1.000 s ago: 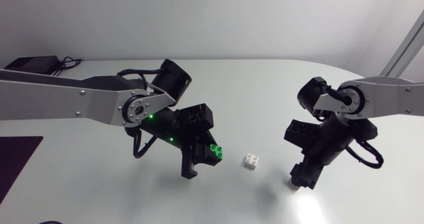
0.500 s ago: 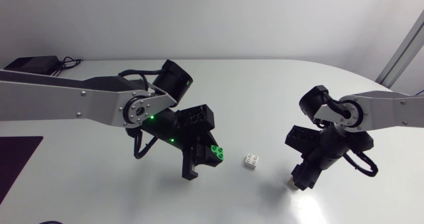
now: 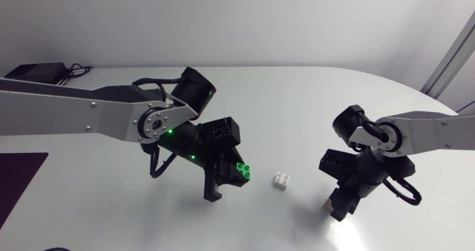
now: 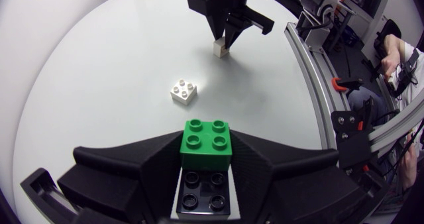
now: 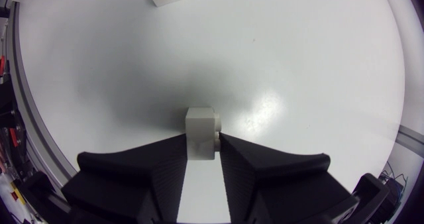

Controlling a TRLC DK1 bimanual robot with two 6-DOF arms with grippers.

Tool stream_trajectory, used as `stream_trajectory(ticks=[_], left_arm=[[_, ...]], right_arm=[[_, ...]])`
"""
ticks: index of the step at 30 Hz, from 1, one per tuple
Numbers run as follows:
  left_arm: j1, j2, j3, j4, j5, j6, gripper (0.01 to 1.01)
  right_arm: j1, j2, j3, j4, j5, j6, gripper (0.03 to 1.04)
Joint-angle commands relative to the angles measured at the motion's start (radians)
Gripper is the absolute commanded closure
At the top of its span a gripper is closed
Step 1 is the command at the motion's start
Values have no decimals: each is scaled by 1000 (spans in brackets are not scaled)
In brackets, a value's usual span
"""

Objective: Separate the duplo bricks

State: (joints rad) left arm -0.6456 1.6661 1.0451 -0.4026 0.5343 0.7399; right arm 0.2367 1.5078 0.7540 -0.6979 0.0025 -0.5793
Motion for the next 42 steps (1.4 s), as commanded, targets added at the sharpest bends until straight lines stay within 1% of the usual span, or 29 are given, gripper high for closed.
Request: stream_trajectory(ticks=[1,4,6,7,8,11,13,17,18,21,23,24,27,28,32,36,38,42], left_arm=[[-6,-14,-22,8,-5,9,636],[-6,-16,-22,8,-5,9,636],[-6,-14,-22,8,-5,7,636],[-8,-14,-23,8,-5,7,636],[-8,-14,-23,8,-5,7,636],[-9,-14,-22,8,-5,4,636],[-11,-14,-22,8,-5,1,636],[-14,-16,-22,8,-5,-4,636],[-14,-16,-23,8,-5,-4,636],[-15,-17,-23,8,-8,-5,636],[-19,-17,-22,8,-8,-8,636],[-20,-17,-22,8,-10,-8,636],[-22,-17,-22,8,-13,-11,636],[-22,-17,-22,8,-13,-11,636],[-23,-17,-23,8,-13,-14,636],[-28,-17,-23,8,-14,-14,636],[-28,-17,-22,8,-14,-16,636],[-29,-19,-22,8,-17,-19,636]], right_arm=[[26,-40,-22,6,14,19,915],[73,-98,-44,43,63,9,925],[119,-141,-74,95,106,-7,926],[144,-158,-97,141,149,-22,926],[167,-166,-128,210,209,-45,925],[217,-155,-199,405,318,-116,926],[268,-127,-262,594,407,-189,926],[280,-29,-328,930,498,-329,926],[285,-6,-341,999,507,-366,926],[319,69,-352,1126,541,-415,925],[329,120,-358,1204,560,-464,925],[334,132,-358,1223,560,-479,925],[340,143,-352,1229,560,-514,920],[342,144,-351,1229,560,-530,898],[342,147,-351,1223,560,-571,654],[342,143,-360,1218,559,-577,562],[342,140,-370,1216,559,-577,487],[342,114,-407,1216,559,-574,374]])
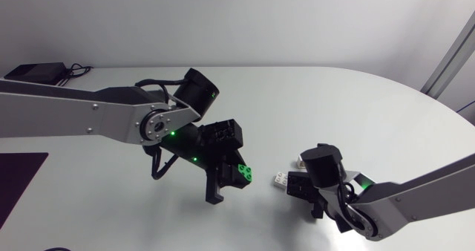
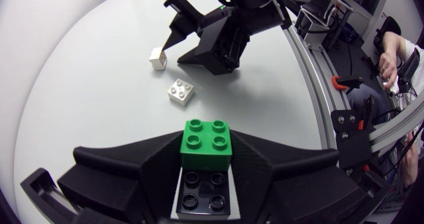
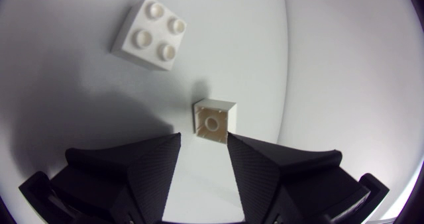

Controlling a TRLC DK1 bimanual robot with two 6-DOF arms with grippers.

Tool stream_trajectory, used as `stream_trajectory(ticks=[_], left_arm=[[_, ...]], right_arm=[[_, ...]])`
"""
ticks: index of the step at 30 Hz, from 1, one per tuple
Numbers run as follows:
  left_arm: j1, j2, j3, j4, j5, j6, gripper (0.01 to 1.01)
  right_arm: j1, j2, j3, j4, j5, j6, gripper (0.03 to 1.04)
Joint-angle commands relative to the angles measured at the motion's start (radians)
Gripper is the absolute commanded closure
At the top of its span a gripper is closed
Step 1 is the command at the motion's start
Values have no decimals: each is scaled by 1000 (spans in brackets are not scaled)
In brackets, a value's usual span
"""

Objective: Separate the duplo bricks

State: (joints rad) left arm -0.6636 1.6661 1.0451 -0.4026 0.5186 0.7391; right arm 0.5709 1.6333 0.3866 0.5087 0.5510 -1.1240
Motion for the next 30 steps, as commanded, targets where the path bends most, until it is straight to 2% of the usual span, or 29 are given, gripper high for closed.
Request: stream_trajectory(ticks=[1,3,6,9,10,12,16,20,25,30], left_arm=[[-11,-19,-22,8,-2,-20,636],[-13,-19,-22,8,-3,-21,636],[-14,-19,-22,8,-5,-21,636],[-18,-16,-20,8,-6,-21,636],[-19,-12,-17,10,-6,-23,636],[-25,-8,-17,10,-9,-23,636],[-36,-5,-16,10,-12,-32,636],[-37,-12,-17,10,-19,-33,636],[-28,-34,-20,7,-19,-35,634],[-22,-51,-33,5,-19,-35,633]], right_arm=[[7,-27,-52,8,10,-31,351],[7,-87,-81,-12,10,-33,328],[-2,-230,-94,-111,7,-33,323],[-65,-383,-35,-268,-48,-30,261],[-97,-409,8,-340,-83,-3,241],[-174,-405,143,-552,-195,119,238],[-295,-263,390,-835,-385,293,238],[-345,-89,632,-1090,-464,501,246],[-305,40,778,-1266,-503,698,248],[-238,145,865,-1325,-523,846,249]])
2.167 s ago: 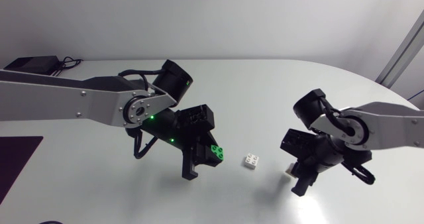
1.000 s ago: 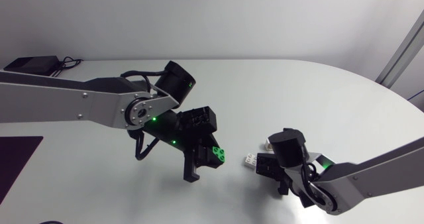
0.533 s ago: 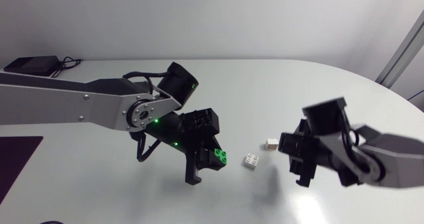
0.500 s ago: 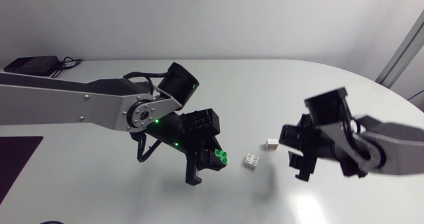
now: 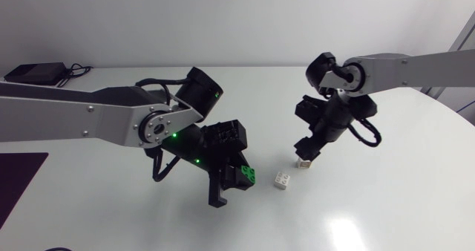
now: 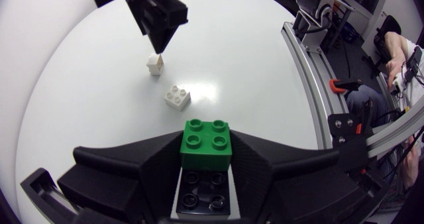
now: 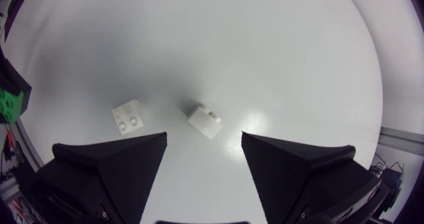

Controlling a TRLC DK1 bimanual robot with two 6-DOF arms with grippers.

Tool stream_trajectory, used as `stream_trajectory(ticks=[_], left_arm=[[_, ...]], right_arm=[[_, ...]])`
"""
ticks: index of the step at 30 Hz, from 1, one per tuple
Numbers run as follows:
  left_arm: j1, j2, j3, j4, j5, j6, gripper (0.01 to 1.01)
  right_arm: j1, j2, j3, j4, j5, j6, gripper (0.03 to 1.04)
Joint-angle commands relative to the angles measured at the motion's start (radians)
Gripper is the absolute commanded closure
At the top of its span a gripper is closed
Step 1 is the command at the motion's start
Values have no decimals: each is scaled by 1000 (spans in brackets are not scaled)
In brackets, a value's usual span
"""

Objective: Separate the duplo bricks

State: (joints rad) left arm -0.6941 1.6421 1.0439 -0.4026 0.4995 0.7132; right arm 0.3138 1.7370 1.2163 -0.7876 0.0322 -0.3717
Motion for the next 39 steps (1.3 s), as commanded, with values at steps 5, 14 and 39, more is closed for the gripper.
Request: stream_trajectory(ticks=[5,14,39], left_arm=[[13,-45,-45,5,1,-8,633],[21,-62,-47,5,1,-3,633],[53,-57,-61,7,1,23,633]], right_arm=[[34,110,75,-15,5,226,310],[-32,127,14,106,-3,353,310],[-56,180,-26,97,-63,370,607]])
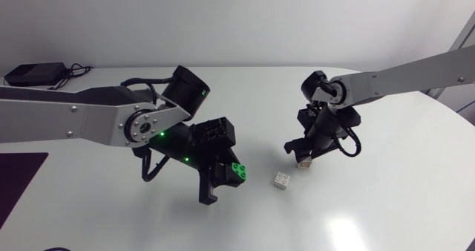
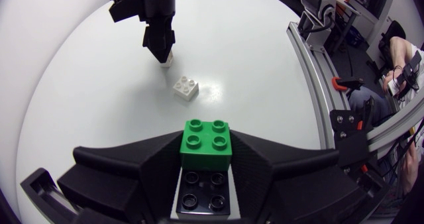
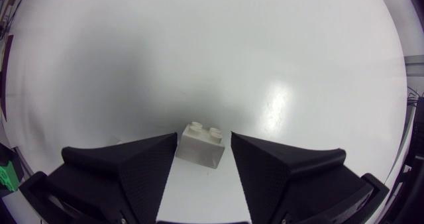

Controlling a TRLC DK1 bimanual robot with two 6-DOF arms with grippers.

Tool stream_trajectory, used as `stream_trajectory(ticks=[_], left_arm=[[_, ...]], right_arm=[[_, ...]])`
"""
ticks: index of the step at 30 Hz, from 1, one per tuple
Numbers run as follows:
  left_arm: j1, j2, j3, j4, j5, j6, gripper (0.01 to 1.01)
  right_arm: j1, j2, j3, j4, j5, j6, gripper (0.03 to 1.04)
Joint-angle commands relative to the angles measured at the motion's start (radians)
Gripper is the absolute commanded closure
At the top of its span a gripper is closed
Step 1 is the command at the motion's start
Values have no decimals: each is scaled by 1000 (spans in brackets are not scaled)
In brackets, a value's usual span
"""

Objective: Separate the duplo bricks

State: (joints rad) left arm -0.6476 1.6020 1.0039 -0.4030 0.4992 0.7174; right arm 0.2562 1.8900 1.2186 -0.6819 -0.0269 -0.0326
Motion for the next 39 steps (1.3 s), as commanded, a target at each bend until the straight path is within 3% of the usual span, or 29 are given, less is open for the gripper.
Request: stream_trajectory(ticks=[1,4,12,17,20,27,29,30,32,34,39], left_arm=[[6,-16,-21,9,2,19,631],[6,-8,-19,9,2,22,631],[9,-5,-22,9,2,27,631],[12,-7,-24,9,2,28,631],[12,-8,-27,9,2,28,631],[12,-7,-37,10,2,30,631],[12,-2,-36,10,4,30,631],[11,-1,-37,12,2,30,631],[8,6,-33,12,4,30,631],[5,12,-30,12,2,30,631],[0,18,-34,12,2,28,630]], right_arm=[[3,29,-28,-7,-4,31,621],[3,32,-28,-7,-4,31,633],[6,23,-21,-18,-4,31,892],[8,-23,-33,8,-31,-1,903],[8,-62,-53,51,-80,-64,911],[5,-233,-220,328,-197,-302,910],[5,-284,-323,489,-211,-391,908],[-12,-290,-343,515,-265,-417,908],[-38,-278,-369,555,-338,-458,907],[-44,-238,-396,656,-341,-471,902],[-41,-166,-452,792,-378,-484,898]])
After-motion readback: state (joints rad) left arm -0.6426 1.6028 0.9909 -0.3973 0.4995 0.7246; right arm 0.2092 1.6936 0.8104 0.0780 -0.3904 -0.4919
